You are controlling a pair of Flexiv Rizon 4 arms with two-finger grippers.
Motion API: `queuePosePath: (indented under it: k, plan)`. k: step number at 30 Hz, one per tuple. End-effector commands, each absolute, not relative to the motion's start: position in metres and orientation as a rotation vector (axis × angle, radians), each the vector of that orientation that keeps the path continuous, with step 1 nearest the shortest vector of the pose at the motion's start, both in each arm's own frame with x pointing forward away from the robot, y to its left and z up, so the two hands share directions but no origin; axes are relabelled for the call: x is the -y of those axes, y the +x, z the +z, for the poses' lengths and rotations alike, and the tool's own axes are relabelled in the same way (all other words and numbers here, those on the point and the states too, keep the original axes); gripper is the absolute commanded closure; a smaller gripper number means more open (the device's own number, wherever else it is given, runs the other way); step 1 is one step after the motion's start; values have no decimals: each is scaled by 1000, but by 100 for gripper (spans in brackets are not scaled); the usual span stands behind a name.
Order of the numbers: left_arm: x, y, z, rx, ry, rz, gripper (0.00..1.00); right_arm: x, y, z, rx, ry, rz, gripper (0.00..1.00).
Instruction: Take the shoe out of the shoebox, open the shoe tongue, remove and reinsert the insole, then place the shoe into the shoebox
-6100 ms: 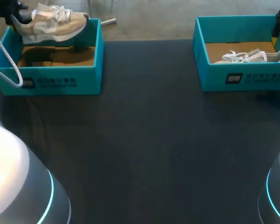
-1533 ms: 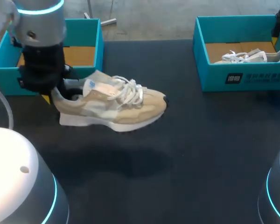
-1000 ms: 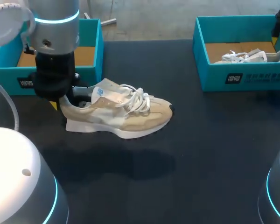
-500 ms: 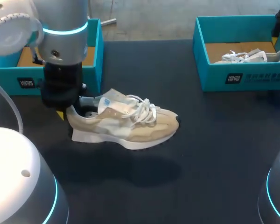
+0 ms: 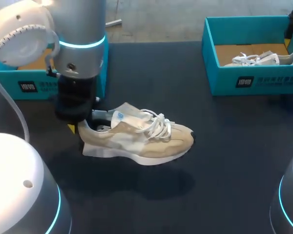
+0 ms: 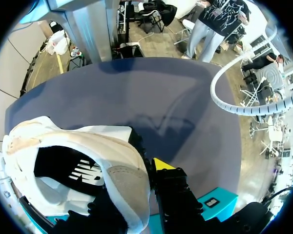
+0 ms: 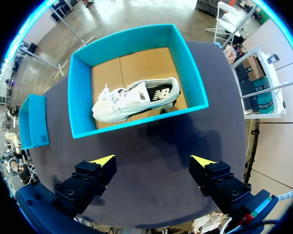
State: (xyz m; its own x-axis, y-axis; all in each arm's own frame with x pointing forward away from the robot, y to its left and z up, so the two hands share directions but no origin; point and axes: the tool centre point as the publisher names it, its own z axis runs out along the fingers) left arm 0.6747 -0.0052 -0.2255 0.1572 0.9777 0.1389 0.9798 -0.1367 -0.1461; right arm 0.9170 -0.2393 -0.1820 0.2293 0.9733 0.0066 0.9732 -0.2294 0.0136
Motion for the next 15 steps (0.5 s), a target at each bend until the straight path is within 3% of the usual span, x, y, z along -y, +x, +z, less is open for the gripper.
queuePosePath:
  k: [1, 15]
  plan:
    - [12, 675, -229, 1920, -2220, -24, 100, 240, 917, -182, -1945, 2458, 23, 0]
    - [27, 674, -255, 1955, -2173, -65, 100, 240, 917, -182, -1945, 2458, 23, 0]
